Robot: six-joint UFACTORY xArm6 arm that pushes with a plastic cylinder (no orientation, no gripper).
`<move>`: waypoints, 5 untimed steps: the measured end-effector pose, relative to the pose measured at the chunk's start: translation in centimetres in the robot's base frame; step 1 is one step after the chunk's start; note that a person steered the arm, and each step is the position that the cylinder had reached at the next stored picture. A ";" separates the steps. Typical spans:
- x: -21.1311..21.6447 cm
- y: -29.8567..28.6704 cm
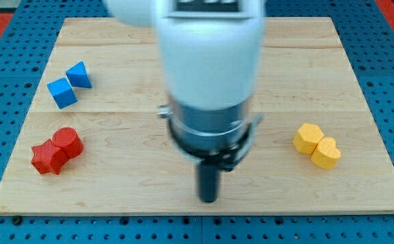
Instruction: Push the green circle towards the bottom
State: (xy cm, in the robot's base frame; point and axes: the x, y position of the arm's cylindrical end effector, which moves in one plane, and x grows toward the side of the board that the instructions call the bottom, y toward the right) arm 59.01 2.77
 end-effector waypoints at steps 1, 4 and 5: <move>-3.9 2.0; -12.9 3.7; -8.8 -0.6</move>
State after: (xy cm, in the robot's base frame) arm 50.23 2.21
